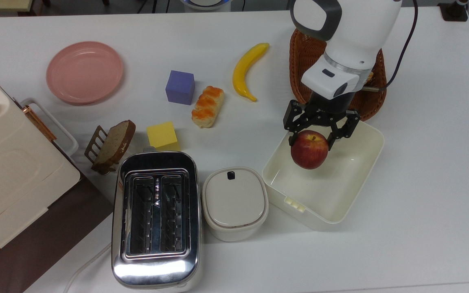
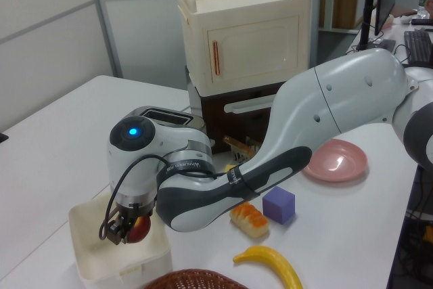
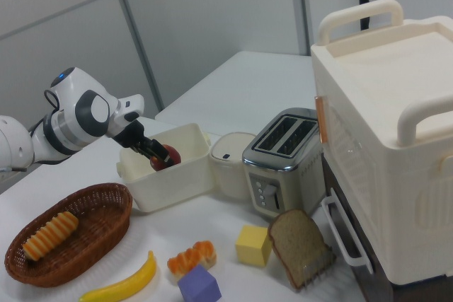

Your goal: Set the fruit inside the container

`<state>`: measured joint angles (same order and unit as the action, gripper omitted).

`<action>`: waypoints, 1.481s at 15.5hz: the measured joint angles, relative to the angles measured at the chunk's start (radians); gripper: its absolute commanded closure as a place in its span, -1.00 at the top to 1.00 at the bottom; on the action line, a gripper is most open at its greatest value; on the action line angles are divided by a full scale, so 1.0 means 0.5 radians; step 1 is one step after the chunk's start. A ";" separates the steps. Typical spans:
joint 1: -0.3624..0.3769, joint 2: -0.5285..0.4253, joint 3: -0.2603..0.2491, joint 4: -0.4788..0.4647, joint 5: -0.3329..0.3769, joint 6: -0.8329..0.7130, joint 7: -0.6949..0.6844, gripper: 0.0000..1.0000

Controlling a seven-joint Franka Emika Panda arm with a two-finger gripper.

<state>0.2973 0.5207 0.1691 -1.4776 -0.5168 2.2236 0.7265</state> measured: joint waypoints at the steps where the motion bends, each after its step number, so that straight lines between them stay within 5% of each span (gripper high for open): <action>1: 0.000 0.004 0.000 0.000 -0.004 0.000 0.000 -0.39; 8: 0.000 0.048 0.006 0.000 -0.042 0.000 0.000 -0.36; 9: 0.000 0.048 0.007 0.000 -0.042 0.000 0.000 -0.15; 11: 0.000 0.048 0.008 0.000 -0.042 0.000 0.000 0.99; 23: 0.000 0.045 0.010 0.000 -0.116 0.000 0.000 1.00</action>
<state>0.2973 0.5434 0.1740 -1.4774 -0.5747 2.2236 0.7266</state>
